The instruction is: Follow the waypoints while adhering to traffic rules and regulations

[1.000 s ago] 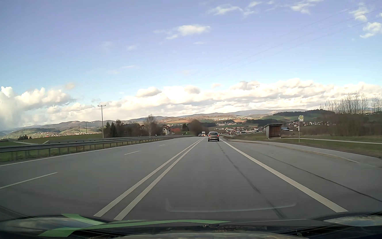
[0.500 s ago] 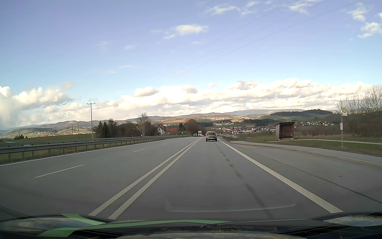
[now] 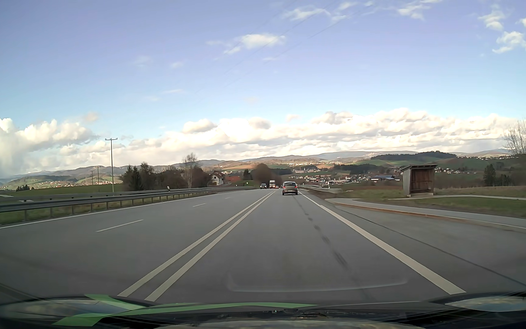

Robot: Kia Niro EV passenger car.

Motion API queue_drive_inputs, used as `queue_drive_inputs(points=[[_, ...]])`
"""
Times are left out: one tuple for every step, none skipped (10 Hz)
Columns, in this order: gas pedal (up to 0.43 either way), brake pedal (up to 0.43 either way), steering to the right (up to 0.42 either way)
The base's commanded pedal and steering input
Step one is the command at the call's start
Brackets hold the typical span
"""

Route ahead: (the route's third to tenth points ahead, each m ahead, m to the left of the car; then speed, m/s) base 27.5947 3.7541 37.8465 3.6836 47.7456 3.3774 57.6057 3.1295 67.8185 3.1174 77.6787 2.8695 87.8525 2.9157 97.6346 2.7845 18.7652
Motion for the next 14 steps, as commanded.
queue_drive_inputs(points=[[0.0,0.0,-0.002],[0.0,0.0,-0.003],[0.0,0.0,-0.003],[0.0,0.0,-0.003],[0.0,0.0,-0.004],[0.0,0.0,-0.004],[0.0,0.0,-0.004],[0.0,0.0,-0.004],[0.0,0.0,-0.004],[0.0,0.0,-0.004],[0.0,0.0,-0.004],[0.0,0.0,-0.003],[0.0,0.0,-0.002],[0.0,0.0,0.002]])
